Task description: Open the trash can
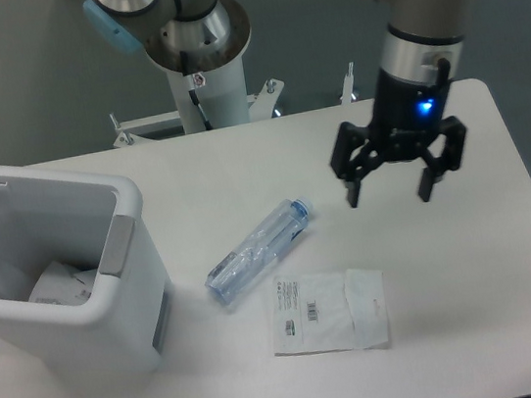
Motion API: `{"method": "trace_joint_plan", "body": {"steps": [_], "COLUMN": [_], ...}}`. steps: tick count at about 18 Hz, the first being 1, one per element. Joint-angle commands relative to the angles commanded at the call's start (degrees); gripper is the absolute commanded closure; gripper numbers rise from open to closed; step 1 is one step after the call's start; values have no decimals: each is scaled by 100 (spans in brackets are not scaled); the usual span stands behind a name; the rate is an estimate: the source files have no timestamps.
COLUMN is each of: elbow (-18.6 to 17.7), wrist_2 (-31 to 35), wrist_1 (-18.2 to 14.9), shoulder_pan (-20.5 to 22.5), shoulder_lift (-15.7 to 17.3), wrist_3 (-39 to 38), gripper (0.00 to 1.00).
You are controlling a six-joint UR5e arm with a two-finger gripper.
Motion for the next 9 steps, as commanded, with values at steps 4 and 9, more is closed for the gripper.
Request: {"method": "trace_joint_plan", "body": {"steps": [4,9], "elbow": [-61,-79], "wrist_2": [344,906], "wrist_1": [9,9], "shoulder_pan": [0,-105], "shoulder_lift": [-220,-483], "wrist_3": [985,1348], "gripper": [0,0]}}
